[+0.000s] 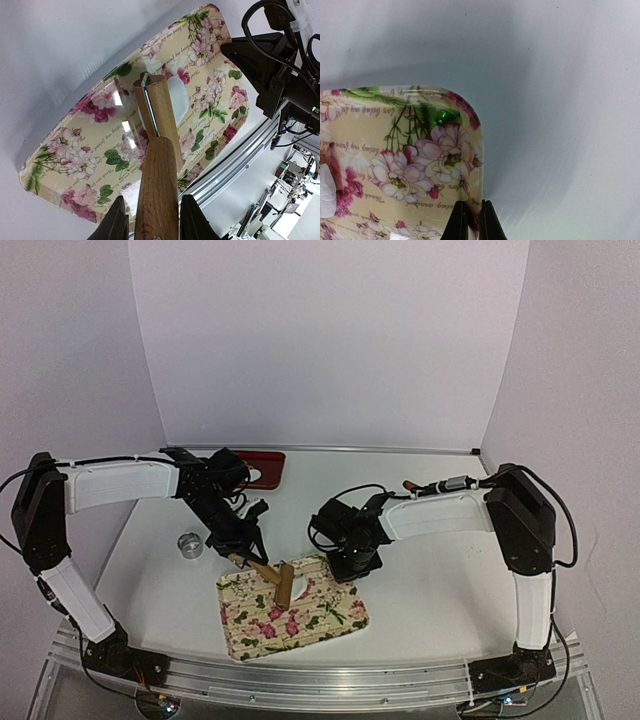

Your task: Roll out the dumpling wrappers from the dough

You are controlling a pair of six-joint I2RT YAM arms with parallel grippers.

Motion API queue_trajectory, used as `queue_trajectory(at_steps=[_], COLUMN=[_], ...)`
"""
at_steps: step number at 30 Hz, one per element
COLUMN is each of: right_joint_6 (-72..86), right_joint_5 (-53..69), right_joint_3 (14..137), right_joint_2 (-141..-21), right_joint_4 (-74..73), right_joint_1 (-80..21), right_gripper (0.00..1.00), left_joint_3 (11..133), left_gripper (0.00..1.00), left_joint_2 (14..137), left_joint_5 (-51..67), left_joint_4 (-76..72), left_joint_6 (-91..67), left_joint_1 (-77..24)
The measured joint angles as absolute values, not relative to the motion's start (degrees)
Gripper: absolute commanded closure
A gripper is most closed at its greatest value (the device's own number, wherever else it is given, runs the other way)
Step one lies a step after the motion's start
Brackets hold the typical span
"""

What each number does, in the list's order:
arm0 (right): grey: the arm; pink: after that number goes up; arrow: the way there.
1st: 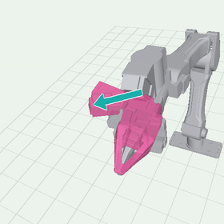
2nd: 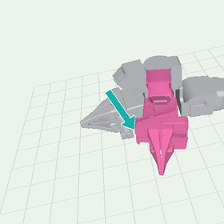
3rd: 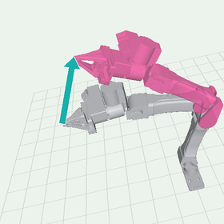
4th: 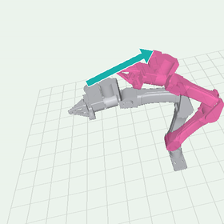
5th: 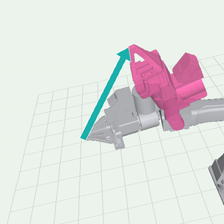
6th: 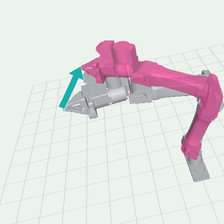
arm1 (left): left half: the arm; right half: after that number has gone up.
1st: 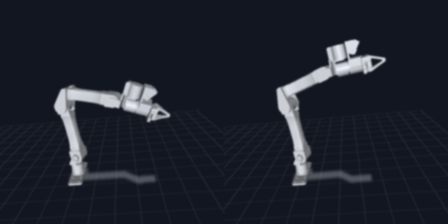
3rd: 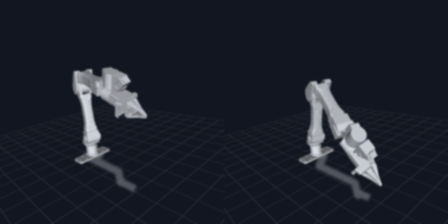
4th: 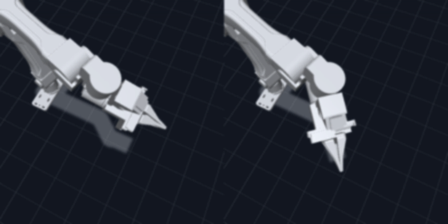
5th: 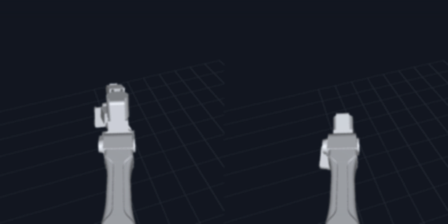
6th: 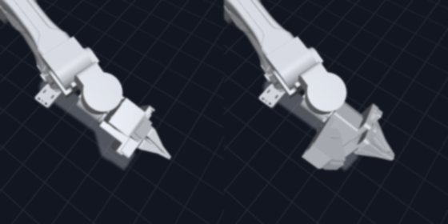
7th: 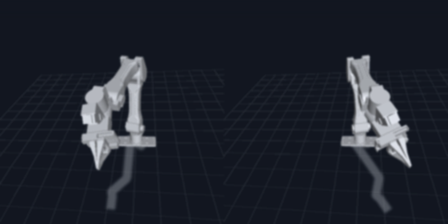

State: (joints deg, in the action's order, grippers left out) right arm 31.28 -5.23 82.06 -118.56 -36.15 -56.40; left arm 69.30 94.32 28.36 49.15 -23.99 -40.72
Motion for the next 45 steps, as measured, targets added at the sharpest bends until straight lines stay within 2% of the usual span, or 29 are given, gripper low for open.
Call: queue_trajectory(at_steps=[16, 37, 45], right_joint_6=[31.3, 31.4, 32.0], right_joint_5=[-6.1, -6.2, -5.0], right_joint_3=[81.9, 81.9, 81.8], right_joint_2=[-118.6, -118.6, -118.6], right_joint_4=[-37.6, -37.5, -35.7], right_joint_1=[-56.2, -56.2, -56.6], right_gripper=[1.00, 1.00, 1.00], left_joint_3=[67.7, 57.9, 56.8], left_gripper=[1.00, 1.00, 1.00], left_joint_2=[96.9, 98.0, 99.4], left_joint_5=[32.7, 41.7, 43.3], left_joint_4=[43.8, 25.4, 23.8], left_joint_6=[-22.0, -20.8, -21.4], left_joint_1=[-40.1, -40.3, -41.1])
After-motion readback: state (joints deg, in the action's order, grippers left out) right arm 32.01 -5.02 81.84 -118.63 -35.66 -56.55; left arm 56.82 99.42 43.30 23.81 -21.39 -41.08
